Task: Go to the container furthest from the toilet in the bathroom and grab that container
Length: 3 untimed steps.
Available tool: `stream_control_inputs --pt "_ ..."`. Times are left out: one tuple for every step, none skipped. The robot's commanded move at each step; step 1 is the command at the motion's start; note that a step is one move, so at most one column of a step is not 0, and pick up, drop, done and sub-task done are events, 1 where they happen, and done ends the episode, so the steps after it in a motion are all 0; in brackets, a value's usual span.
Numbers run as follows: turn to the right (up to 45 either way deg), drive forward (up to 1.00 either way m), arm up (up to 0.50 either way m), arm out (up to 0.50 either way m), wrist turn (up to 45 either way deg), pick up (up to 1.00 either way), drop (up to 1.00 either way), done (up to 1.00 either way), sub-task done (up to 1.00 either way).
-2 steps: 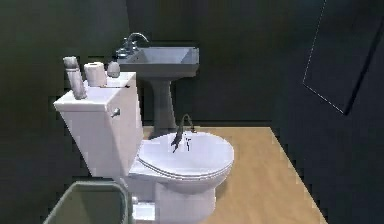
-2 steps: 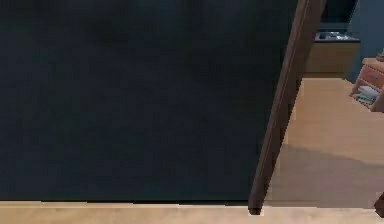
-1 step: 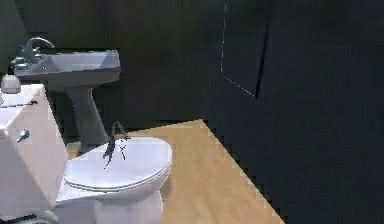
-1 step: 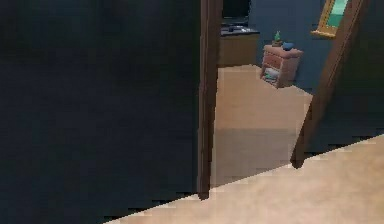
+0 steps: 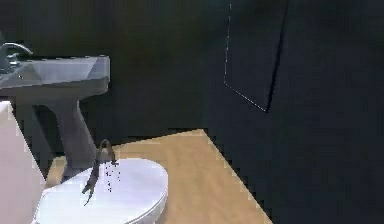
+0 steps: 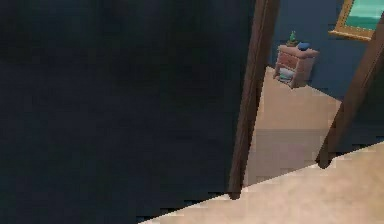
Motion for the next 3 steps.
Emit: stream_control_inputs --pt "45.0 0.00 0.00 0.00 0.0 0.00 0.00 0.00 0.00" --pt "45.0 0.00 0.00 0.00 0.0 0.00 0.00 0.00 0.00" --pt "45.0 0.00 0.00 0.00 0.0 0.00 0.00 0.00 0.00"
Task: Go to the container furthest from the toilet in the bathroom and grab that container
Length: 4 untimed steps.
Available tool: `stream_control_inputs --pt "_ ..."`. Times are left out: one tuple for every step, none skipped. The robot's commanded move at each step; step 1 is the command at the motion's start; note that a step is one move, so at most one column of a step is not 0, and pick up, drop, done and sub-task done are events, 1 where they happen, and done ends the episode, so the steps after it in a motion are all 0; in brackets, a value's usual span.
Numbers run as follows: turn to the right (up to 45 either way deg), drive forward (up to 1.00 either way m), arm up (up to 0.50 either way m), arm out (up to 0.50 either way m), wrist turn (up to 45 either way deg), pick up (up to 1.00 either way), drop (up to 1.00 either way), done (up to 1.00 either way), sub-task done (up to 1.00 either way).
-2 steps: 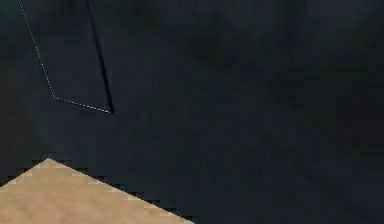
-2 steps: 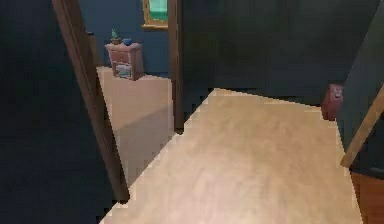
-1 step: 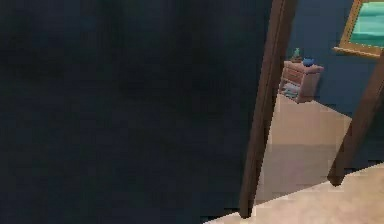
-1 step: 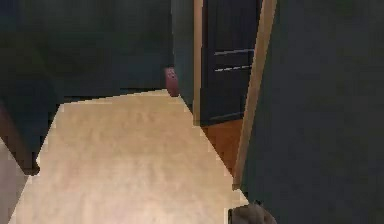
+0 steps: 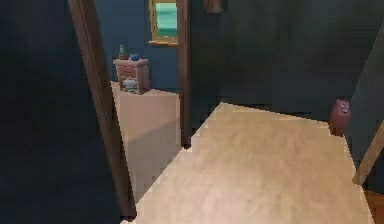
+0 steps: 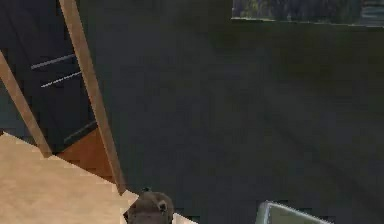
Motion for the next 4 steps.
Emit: stream_control_inputs --pt "27.0 0.00 0.00 0.00 0.0 0.00 0.00 0.00 0.00" --pt "0.0 1.00 0.00 0.00 0.0 0.00 0.00 0.00 0.00" --pt "3.0 0.00 0.00 0.00 0.0 0.00 0.00 0.00 0.00" --pt "0.0 1.00 0.00 0.00 0.0 0.00 0.00 0.00 0.00"
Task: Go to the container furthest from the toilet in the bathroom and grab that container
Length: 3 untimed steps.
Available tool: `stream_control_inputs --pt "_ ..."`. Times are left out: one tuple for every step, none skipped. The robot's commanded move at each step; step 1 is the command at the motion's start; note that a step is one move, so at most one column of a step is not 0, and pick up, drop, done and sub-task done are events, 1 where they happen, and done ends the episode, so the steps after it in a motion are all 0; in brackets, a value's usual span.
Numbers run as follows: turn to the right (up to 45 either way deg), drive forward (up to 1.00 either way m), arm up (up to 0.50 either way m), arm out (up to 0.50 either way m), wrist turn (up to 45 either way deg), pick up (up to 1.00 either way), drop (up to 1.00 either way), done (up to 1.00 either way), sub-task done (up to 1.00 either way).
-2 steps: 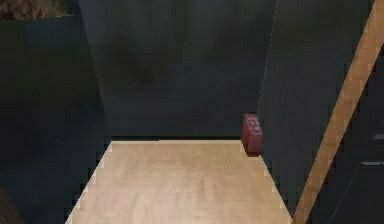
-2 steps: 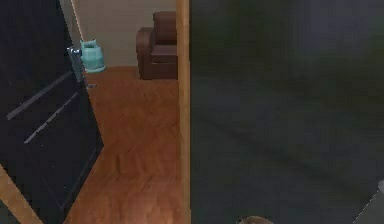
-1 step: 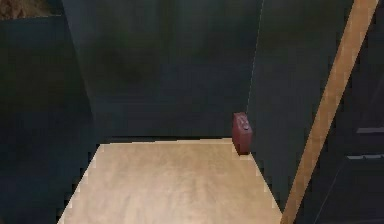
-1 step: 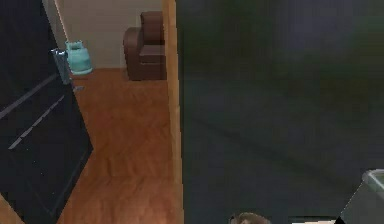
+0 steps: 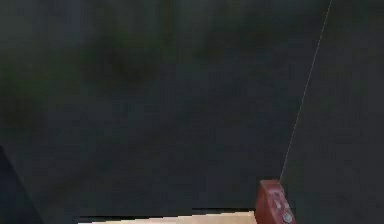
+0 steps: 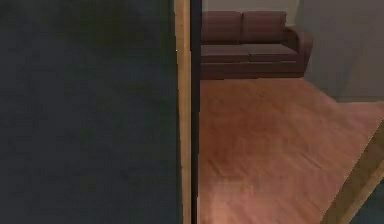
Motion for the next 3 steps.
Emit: stream_control_inputs --pt "21.0 0.00 0.00 0.00 0.0 0.00 0.00 0.00 0.00" --pt "0.0 0.10 0.00 0.00 0.0 0.00 0.00 0.00 0.00" --pt "-45.0 0.00 0.00 0.00 0.0 0.00 0.00 0.00 0.00"
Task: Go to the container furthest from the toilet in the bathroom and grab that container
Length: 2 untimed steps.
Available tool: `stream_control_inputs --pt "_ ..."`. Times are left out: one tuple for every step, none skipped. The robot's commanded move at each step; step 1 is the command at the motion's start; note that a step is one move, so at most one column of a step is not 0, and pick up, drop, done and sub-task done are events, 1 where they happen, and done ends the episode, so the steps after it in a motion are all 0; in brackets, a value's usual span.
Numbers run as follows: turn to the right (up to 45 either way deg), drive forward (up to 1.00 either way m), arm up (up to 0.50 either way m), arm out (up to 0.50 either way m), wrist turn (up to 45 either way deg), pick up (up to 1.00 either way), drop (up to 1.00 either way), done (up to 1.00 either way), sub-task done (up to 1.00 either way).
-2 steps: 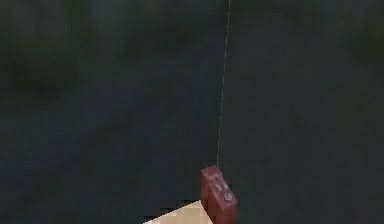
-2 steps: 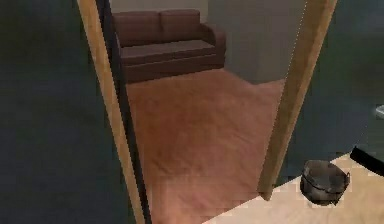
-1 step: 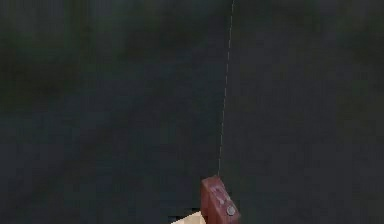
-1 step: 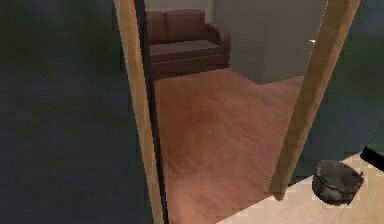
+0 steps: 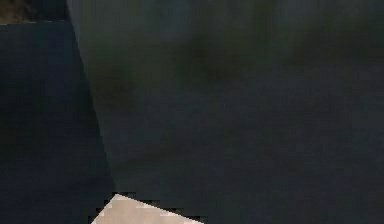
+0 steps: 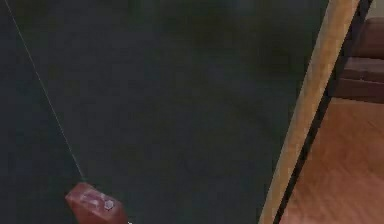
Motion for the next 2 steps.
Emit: stream_control_inputs --pt "-30.0 0.00 0.00 0.00 0.0 0.00 0.00 0.00 0.00" --pt "0.0 0.00 0.08 0.00 0.0 0.00 0.00 0.00 0.00"
